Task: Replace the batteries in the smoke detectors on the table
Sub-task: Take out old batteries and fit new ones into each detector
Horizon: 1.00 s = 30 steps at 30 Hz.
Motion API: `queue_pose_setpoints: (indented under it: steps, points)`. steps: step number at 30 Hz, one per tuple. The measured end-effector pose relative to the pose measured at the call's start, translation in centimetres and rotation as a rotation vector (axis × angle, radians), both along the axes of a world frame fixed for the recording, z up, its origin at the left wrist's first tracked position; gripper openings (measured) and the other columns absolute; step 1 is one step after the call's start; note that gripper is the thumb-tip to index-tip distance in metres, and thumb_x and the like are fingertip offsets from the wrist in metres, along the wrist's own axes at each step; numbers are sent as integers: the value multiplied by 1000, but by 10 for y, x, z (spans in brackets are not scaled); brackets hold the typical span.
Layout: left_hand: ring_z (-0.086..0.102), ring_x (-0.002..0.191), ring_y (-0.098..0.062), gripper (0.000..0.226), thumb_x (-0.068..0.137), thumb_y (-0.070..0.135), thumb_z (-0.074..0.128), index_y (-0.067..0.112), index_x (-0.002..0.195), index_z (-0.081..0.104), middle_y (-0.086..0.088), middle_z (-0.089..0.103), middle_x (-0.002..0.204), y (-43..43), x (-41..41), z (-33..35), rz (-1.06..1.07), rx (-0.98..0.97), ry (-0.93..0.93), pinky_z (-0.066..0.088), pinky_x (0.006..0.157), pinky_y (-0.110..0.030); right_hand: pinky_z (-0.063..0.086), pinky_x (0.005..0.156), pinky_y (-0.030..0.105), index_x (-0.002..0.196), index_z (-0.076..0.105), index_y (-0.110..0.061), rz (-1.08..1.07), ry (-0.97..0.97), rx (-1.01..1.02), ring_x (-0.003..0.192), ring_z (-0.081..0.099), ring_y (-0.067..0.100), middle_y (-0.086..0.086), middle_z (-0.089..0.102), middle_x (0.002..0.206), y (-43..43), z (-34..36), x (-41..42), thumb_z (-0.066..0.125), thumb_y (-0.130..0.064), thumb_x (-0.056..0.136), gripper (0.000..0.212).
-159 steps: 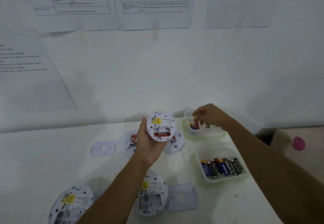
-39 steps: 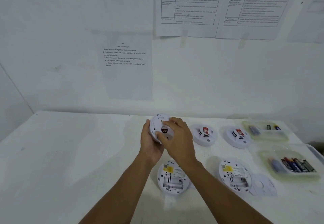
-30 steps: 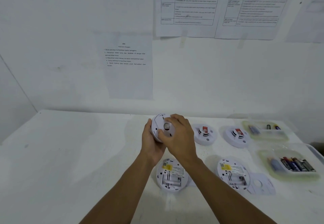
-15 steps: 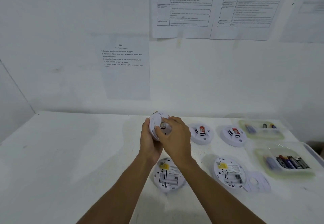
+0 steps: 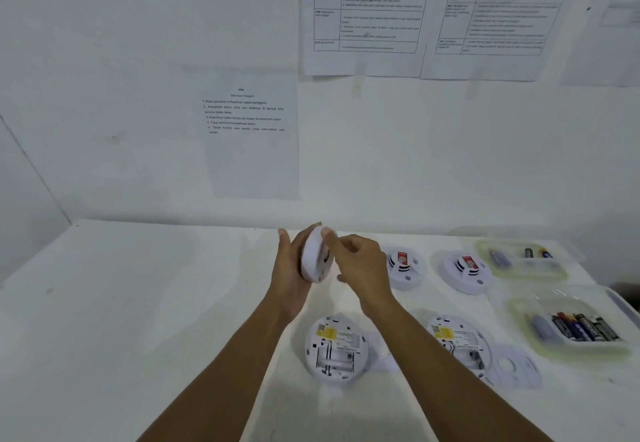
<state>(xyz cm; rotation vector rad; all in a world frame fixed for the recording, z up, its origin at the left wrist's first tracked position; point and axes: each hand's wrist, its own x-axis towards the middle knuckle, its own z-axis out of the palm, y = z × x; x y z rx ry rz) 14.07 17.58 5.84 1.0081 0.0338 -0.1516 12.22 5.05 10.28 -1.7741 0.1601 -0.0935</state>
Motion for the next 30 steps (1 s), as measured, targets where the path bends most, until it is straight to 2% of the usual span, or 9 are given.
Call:
queue_pose_setpoints:
  steps: [3, 6, 9, 13, 17, 19, 22, 25, 30]
  points:
    - [57, 125, -20, 66, 101, 56, 18, 18, 129, 62, 0, 63, 133, 2, 2, 1, -25, 173, -46, 41, 110, -43, 62, 65, 39, 114, 60, -15, 67, 179, 286, 87, 72, 23, 9, 70, 102, -10, 0, 5, 74, -38, 82, 43]
    - [53, 129, -18, 37, 101, 39, 45, 25, 133, 59, 3, 58, 139, 13, 4, -2, -8, 298, -89, 39, 112, -39, 61, 67, 40, 122, 57, -14, 85, 217, 446, 93, 69, 31, 15, 66, 111, -24, -7, 10, 69, -20, 87, 37]
    - [51, 125, -4, 67, 81, 32, 78, 32, 138, 44, 16, 52, 136, 26, 0, -13, -118, 644, -222, 45, 102, -25, 60, 68, 41, 118, 60, -13, 100, 220, 554, 93, 70, 32, 15, 68, 110, -35, -17, 14, 65, -14, 90, 29]
    - [57, 110, 2, 77, 70, 19, 88, 29, 133, 45, 17, 55, 125, 27, 1, -31, -54, 878, -312, 49, 83, -8, 60, 72, 37, 118, 62, -16, 234, 221, 363, 97, 69, 26, 11, 67, 113, -40, -30, 16, 65, -11, 90, 28]
    - [56, 114, -2, 80, 66, 18, 90, 17, 136, 50, 10, 56, 129, 35, 9, -47, -47, 994, -385, 45, 91, -8, 55, 74, 18, 119, 59, -11, 423, 20, -388, 96, 64, 15, -6, 59, 109, -51, -37, 20, 72, -6, 79, 43]
    - [54, 113, 2, 75, 65, 17, 90, 23, 129, 52, 15, 55, 124, 36, 11, -50, -61, 1022, -422, 42, 88, -4, 56, 78, 25, 119, 58, -12, 450, -34, -567, 96, 63, 19, -2, 59, 108, -49, -43, 22, 74, -9, 76, 46]
    - [53, 111, 8, 71, 65, 20, 88, 38, 121, 50, 21, 53, 122, 36, 14, -53, -75, 1056, -426, 40, 87, -3, 55, 81, 37, 109, 61, -17, 396, -57, -642, 92, 64, 16, -2, 67, 103, -43, -59, 22, 75, -18, 71, 41]
    - [55, 111, 4, 72, 68, 23, 85, 26, 132, 50, 13, 57, 125, 36, 19, -62, -77, 1050, -404, 43, 87, -4, 48, 78, 30, 105, 62, -15, 344, -61, -635, 95, 60, 19, 2, 64, 103, -37, -70, 24, 76, -15, 68, 40]
    - [56, 113, -8, 71, 77, 17, 82, 19, 138, 46, 8, 57, 130, 37, 30, -65, -57, 1088, -381, 44, 89, -8, 36, 84, 16, 127, 55, -10, 247, -56, -516, 105, 54, 13, -1, 58, 116, -29, -75, 28, 74, -11, 77, 54]
